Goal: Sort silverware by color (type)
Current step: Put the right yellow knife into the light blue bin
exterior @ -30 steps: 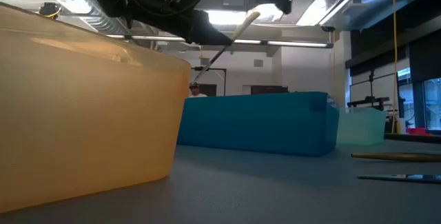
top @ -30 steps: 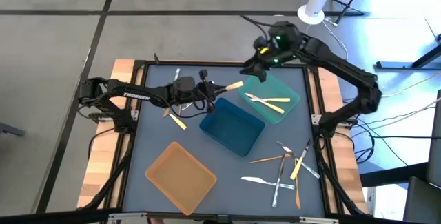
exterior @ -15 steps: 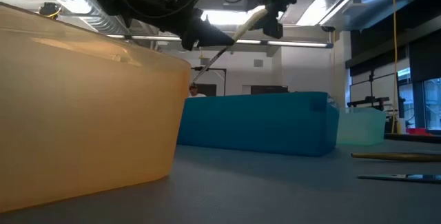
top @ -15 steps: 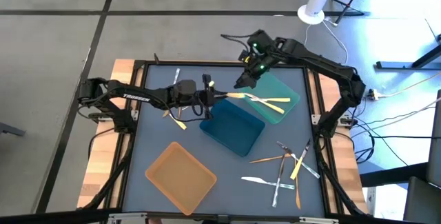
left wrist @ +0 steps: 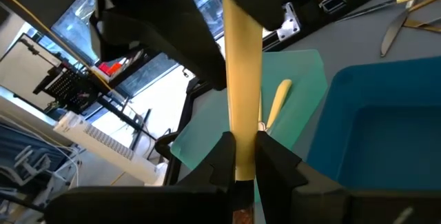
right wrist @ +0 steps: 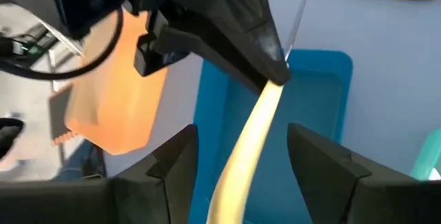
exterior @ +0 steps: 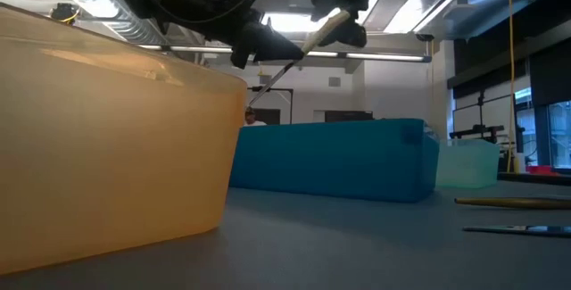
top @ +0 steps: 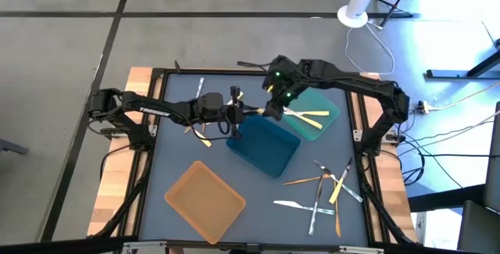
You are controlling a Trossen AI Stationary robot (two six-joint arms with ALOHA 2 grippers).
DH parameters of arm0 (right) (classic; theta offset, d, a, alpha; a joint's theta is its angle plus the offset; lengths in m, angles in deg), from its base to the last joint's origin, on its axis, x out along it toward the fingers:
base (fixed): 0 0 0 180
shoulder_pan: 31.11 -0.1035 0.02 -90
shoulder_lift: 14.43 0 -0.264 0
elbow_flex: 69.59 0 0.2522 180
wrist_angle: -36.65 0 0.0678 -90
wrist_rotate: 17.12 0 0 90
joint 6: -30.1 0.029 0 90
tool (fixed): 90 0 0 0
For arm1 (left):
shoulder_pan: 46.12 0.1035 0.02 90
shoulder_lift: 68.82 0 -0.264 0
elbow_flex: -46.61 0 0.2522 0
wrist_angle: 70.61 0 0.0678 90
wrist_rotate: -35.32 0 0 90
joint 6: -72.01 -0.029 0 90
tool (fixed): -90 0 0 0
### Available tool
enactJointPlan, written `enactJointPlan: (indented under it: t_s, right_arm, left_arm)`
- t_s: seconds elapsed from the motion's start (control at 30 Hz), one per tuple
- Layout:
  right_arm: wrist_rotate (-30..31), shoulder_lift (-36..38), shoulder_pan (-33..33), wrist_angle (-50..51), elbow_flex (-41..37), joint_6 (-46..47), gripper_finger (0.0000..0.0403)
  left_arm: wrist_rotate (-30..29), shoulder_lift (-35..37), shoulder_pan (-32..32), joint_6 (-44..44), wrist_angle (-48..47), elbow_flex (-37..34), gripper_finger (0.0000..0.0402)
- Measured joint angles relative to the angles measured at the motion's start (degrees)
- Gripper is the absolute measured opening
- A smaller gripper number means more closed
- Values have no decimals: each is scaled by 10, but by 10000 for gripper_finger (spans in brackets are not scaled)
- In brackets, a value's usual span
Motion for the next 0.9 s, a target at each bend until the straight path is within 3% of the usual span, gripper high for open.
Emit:
enactJointPlan:
  t_s: [0.47,0.9]
  right_arm:
    - [59,0,-25,27,0,1,201]
    - [69,0,-25,24,0,-1,42]
  left_arm:
    - [1,0,0,0,0,0,32]
    - [-2,0,0,1,-3,-1,30]
